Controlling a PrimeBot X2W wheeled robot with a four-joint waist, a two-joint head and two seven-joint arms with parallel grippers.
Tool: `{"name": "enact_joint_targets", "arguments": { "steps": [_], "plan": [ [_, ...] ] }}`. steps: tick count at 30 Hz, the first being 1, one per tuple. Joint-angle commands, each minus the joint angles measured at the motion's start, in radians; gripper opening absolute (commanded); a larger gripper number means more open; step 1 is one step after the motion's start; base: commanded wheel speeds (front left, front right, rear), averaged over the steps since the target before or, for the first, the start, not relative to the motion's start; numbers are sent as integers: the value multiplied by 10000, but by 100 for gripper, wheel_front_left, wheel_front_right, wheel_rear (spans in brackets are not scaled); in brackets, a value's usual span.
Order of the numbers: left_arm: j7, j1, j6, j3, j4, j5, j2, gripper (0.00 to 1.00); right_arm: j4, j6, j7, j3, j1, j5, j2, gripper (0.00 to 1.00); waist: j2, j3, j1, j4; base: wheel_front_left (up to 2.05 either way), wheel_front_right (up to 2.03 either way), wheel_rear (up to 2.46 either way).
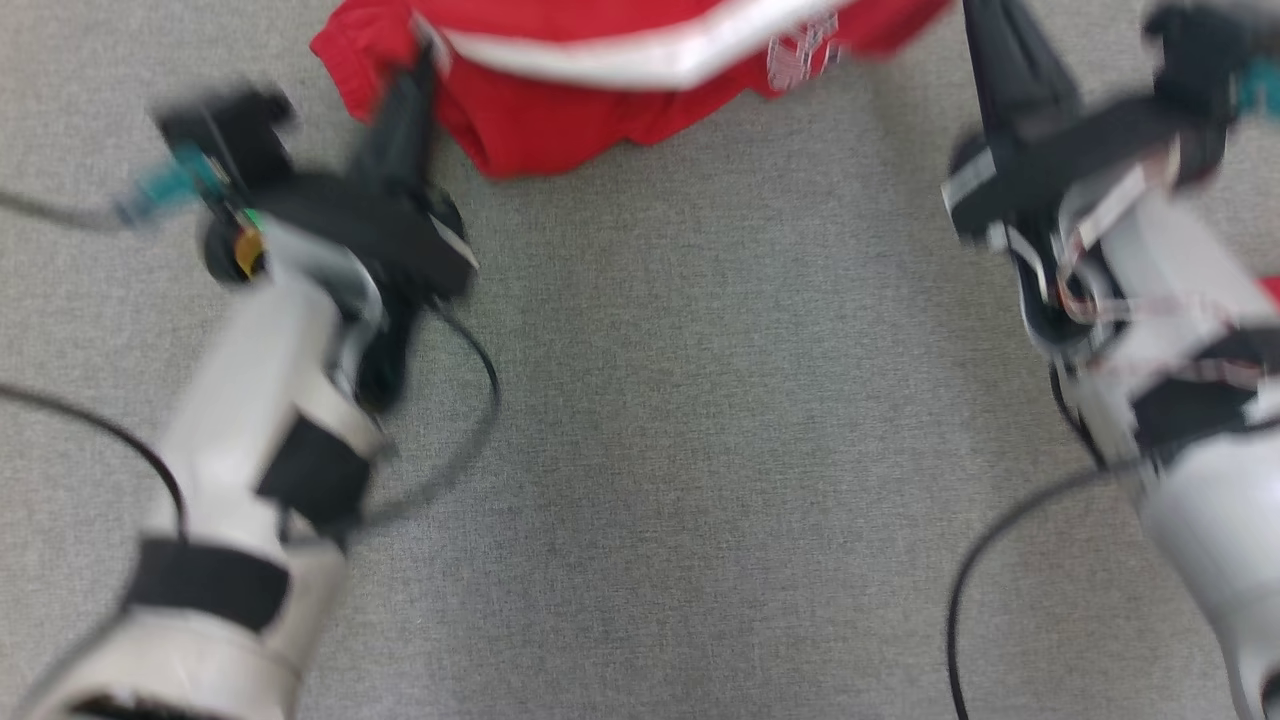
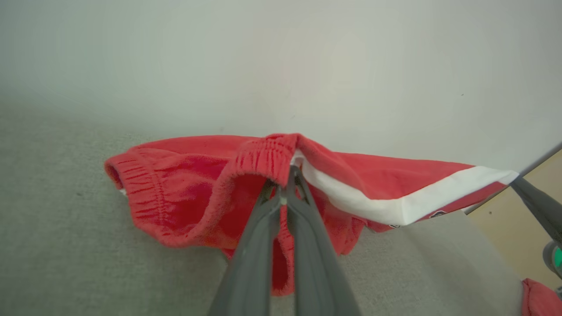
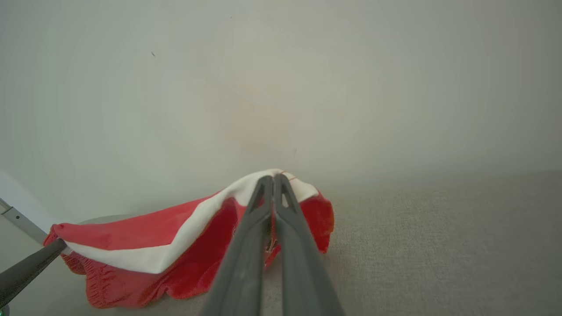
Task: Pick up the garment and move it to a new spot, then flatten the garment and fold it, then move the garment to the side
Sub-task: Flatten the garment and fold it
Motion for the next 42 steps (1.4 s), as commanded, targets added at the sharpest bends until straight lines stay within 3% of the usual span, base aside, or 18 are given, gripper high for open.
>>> {"name": "enact_joint_targets", "arguments": {
  "steps": [1, 9, 13, 15, 19, 29, 37, 42],
  "plan": [
    [-174, 840, -10, -129, -495, -84, -1, 0, -473, -7, -89, -139, 840, 204, -311, 0, -1, -136, 0, -60, 0, 0, 0],
    [141, 4810, 246, -578, -3770, -784, 68, 0, -2923, -7, -95, -829, 4899, 115, -991, 0, -1, -703, 0, -159, 0, 0, 0],
    [753, 6265, 587, -625, -5191, -939, 703, 0, -3676, -7, -57, -1241, 6550, -100, -1023, 0, -1, -1037, 0, -223, 0, 0, 0],
    [1621, 7397, 841, -693, -6632, -1290, 1388, 0, -4469, -7, 324, -1733, 8049, -239, -966, 0, -1, -1365, 0, -214, 0, 0, 0],
    [2333, 8342, 1100, -629, -7848, -1555, 2080, 0, -5303, -7, 961, -2406, 9485, -505, -774, 0, -1, -1673, 0, -226, 0, 0, 0],
    [3172, 10678, 1977, -546, -9965, -1840, 3334, 0, -7612, -7, 3216, -3596, 12647, -1560, 315, 0, -1, -2320, 0, -400, 0, 0, 0],
    [3396, 12109, 2530, -405, -11016, -2080, 3790, 0, -9336, -7, 4772, -4211, 14037, -2505, 631, 0, -1, -2544, 0, -558, 0, 0, 0],
    [3392, 12533, 2760, -374, -11533, -2047, 3929, 0, -10084, -7, 5200, -4661, 14237, -2849, 736, 0, -1, -2562, 0, -517, 0, 0, 0]
  ]
}}
